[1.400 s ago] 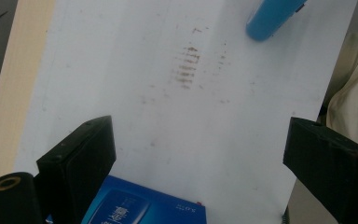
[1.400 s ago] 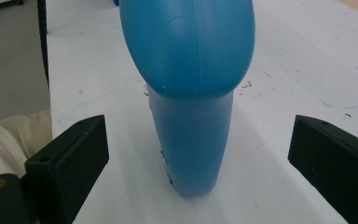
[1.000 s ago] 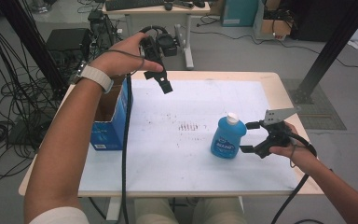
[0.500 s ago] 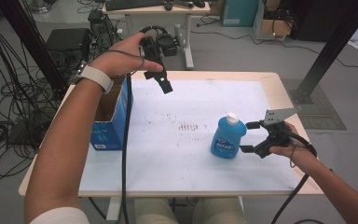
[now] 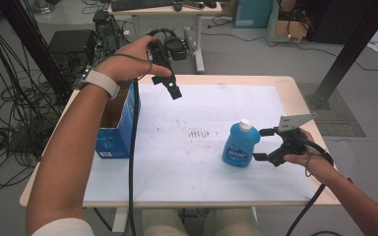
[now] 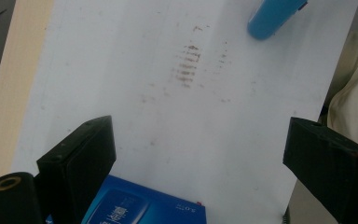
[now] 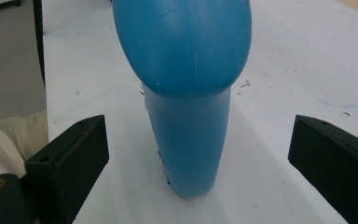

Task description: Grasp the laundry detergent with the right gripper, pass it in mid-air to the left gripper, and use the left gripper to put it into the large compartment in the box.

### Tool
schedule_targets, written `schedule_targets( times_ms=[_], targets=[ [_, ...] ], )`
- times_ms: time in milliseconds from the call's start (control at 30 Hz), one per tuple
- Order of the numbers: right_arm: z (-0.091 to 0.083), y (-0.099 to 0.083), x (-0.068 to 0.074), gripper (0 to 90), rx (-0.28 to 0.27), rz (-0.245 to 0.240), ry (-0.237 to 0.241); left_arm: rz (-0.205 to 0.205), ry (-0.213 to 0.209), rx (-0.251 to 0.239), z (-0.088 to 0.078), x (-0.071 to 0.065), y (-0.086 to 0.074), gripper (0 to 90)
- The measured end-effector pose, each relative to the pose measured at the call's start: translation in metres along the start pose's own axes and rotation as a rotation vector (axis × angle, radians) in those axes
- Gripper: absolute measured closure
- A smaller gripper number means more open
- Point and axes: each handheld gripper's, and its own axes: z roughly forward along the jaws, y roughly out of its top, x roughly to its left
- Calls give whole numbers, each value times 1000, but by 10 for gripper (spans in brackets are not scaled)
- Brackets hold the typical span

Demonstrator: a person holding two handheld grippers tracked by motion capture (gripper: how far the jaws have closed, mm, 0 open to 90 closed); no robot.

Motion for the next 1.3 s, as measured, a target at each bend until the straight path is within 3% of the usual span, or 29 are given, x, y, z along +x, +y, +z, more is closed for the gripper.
schedule_targets(
  times_ms=[700,767,867,933,1300],
  targets=[
    [6,-2,-2,49,-8,-5,0,-6,0,-5,0,1,-1,96],
    [8,-2,0,49,-25,21,-2,-5,1,-4,0,1,-1,96],
    [9,-3,0,49,-22,24,-4,-4,0,-4,0,1,-1,96],
    [8,-3,-1,49,-6,-2,-3,-8,1,-6,0,1,-2,96],
    [15,-5,-1,49,-29,9,-17,-6,-1,-4,1,1,-1,99]
  ],
)
